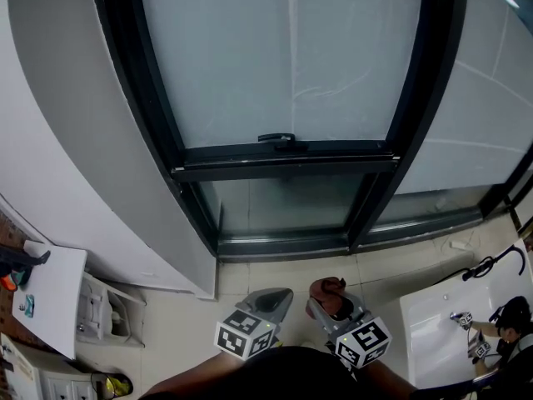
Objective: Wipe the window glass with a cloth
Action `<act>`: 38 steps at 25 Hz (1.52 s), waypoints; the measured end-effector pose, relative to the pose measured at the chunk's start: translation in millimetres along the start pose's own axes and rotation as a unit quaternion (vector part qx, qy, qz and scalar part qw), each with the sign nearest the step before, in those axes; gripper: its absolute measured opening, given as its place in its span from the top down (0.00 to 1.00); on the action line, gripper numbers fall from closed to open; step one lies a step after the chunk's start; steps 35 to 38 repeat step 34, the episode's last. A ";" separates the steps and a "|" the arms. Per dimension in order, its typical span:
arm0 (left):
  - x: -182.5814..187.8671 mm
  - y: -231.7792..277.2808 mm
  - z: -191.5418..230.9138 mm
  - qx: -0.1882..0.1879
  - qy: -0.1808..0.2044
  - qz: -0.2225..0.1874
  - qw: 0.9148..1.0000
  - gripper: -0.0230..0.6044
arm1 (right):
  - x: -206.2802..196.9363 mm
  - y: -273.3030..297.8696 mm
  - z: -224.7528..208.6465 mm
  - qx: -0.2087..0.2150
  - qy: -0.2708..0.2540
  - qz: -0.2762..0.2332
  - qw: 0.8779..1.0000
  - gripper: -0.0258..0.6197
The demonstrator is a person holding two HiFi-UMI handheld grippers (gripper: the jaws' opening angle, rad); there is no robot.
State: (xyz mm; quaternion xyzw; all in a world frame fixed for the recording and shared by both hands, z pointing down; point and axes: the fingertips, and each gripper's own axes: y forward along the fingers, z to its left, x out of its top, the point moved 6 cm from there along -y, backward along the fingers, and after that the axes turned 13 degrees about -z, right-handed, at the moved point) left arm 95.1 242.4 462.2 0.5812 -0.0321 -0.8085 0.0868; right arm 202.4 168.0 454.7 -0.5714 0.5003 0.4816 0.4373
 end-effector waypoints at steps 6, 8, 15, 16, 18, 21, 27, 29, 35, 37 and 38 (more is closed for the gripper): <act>3.6 -4.5 3.1 0.003 0.012 -0.001 1.000 0.94 | 0.8 3.8 6.8 0.005 -0.003 -0.002 1.000 0.81; 3.0 -4.8 2.8 0.004 0.011 -0.001 1.000 0.94 | 1.0 3.4 7.5 0.006 -0.007 0.000 1.000 0.81; 3.2 -5.6 5.0 0.008 0.014 -0.005 1.000 0.94 | -1.7 5.2 9.4 0.008 -0.005 0.002 1.000 0.81; 3.5 -5.1 5.1 0.008 0.014 -0.005 1.000 0.94 | -2.9 5.2 9.1 0.008 -0.006 0.004 1.000 0.81; 4.0 -3.6 4.4 0.006 0.014 -0.006 1.000 0.94 | -4.0 5.3 9.0 0.010 -0.006 0.008 1.000 0.81; 5.4 -1.9 2.3 0.004 0.015 -0.009 1.000 0.94 | -4.4 5.3 9.7 0.012 -0.006 0.009 1.000 0.81; 7.4 -1.0 3.5 0.009 0.017 -0.013 1.000 0.94 | -5.3 5.1 9.5 0.015 -0.013 0.008 1.000 0.81; 7.2 -0.8 1.9 0.009 0.017 -0.015 1.000 0.94 | -5.2 3.6 9.6 0.016 -0.015 0.008 1.000 0.81; 6.0 -3.6 -1.6 0.010 0.015 -0.016 1.000 0.94 | -3.9 1.0 13.9 0.017 -0.022 0.010 1.000 0.81; 6.0 -3.6 -1.6 0.010 0.015 -0.016 1.000 0.94 | -3.9 1.0 13.9 0.017 -0.022 0.010 1.000 0.81; 6.0 -3.6 -1.6 0.010 0.015 -0.016 1.000 0.94 | -3.9 1.0 13.9 0.017 -0.022 0.010 1.000 0.81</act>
